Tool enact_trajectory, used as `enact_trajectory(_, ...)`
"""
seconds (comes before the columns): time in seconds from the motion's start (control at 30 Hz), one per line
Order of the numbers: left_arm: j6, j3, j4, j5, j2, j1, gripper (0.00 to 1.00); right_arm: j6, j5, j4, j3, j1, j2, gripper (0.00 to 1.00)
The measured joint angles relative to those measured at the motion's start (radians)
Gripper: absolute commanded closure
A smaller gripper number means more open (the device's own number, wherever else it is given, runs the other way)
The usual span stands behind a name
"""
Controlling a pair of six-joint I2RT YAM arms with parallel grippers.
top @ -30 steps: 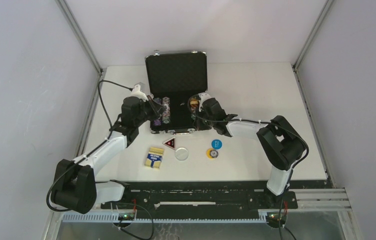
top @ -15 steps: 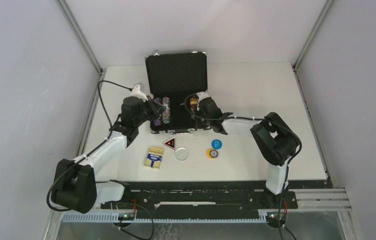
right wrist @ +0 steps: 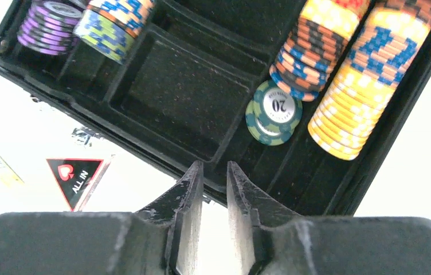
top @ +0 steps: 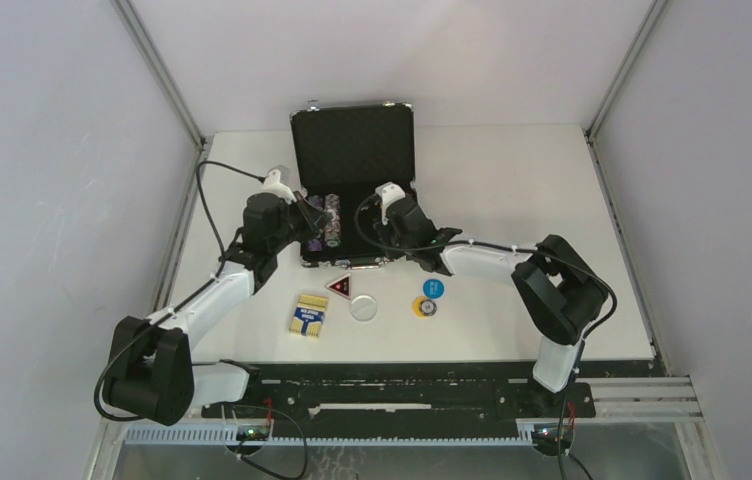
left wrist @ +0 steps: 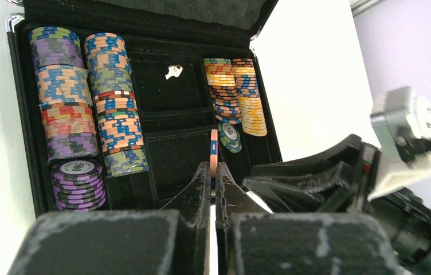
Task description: Pack up texas hold em set
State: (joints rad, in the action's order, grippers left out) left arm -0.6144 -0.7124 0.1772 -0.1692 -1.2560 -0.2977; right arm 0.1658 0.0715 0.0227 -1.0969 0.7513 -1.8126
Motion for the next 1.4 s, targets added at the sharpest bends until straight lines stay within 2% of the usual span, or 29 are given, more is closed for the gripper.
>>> enact_trajectory(0.03,0.0,0.0,0.0,0.0,0.0,0.0,1.0,-0.029,0.024,-0.002,-0.002,0.014,0.012,0.5)
enact_trajectory(0.07,0.0,0.0,0.0,0.0,0.0,0.0,1.0,-0.05,0.047,-0.006,-0.006,0.026,0.018,0.46)
enact_trajectory(0.17,-0.007,0.0,0.0,0.0,0.0,0.0,1.0,-0.129,0.129,-0.039,-0.041,0.055,0.019,0.44)
enact_trajectory(0.43,-0.008,0.0,0.0,0.001,0.0,0.0,1.0,-0.286,0.252,-0.093,-0.103,0.06,-0.003,0.43)
enact_trajectory(0.73,-0.007,0.0,-0.007,0.002,0.0,0.0,1.0,-0.393,0.285,-0.135,-0.124,0.044,-0.075,0.44)
enact_trajectory(1.4,-0.007,0.0,-0.008,0.009,0.0,0.009,1.0,-0.452,0.307,-0.118,-0.131,0.086,-0.129,0.44)
